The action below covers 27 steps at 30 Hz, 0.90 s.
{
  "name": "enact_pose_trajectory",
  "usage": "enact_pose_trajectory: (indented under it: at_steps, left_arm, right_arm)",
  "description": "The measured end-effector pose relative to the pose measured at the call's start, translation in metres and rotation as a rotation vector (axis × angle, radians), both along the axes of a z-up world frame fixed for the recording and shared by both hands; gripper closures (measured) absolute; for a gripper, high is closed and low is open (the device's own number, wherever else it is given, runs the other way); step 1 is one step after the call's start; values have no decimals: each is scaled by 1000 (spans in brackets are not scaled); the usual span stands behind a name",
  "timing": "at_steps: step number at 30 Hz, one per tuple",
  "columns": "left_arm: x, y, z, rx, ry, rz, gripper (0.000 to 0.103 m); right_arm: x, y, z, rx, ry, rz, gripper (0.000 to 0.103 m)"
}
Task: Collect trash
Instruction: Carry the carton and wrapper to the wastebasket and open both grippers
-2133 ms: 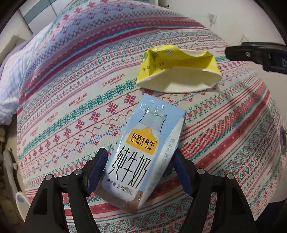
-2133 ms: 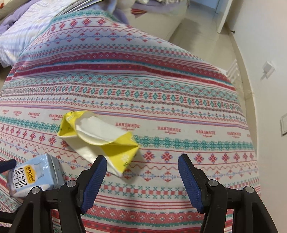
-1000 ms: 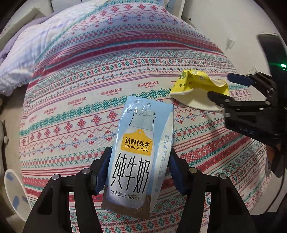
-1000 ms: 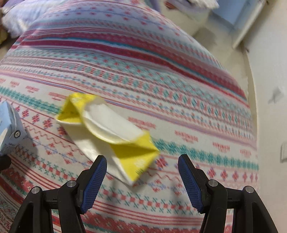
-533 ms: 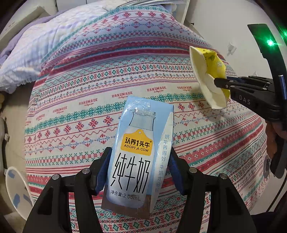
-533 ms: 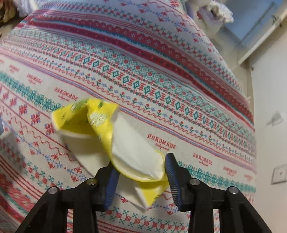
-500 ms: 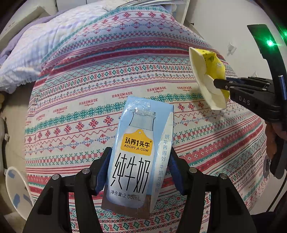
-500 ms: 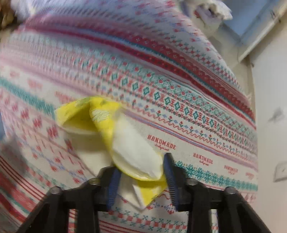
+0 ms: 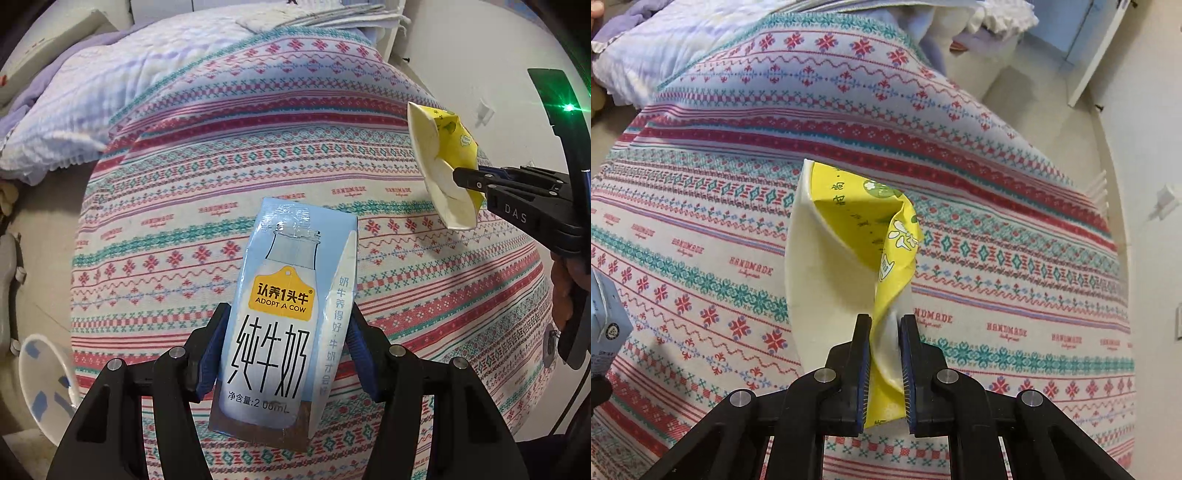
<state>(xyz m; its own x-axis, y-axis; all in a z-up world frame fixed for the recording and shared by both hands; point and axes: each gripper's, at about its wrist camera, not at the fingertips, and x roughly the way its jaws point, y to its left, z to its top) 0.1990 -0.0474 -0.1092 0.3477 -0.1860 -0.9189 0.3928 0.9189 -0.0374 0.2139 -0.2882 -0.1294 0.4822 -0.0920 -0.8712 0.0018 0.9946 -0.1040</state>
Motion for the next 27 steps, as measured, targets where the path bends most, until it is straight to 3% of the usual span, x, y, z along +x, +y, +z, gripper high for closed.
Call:
enact_pose_trajectory:
  at_steps: [11, 22, 27]
  left_arm:
    - [-4, 40, 16, 12, -42, 51, 40]
    - [-4, 114, 22, 83, -80, 186, 40]
    - [-6, 151, 27, 79, -81, 247, 40]
  right_arm:
    - [-4, 39, 22, -1, -44, 64, 90]
    - [2, 97, 30, 31, -48, 140, 90]
    - [6, 130, 32, 65, -50, 182, 90]
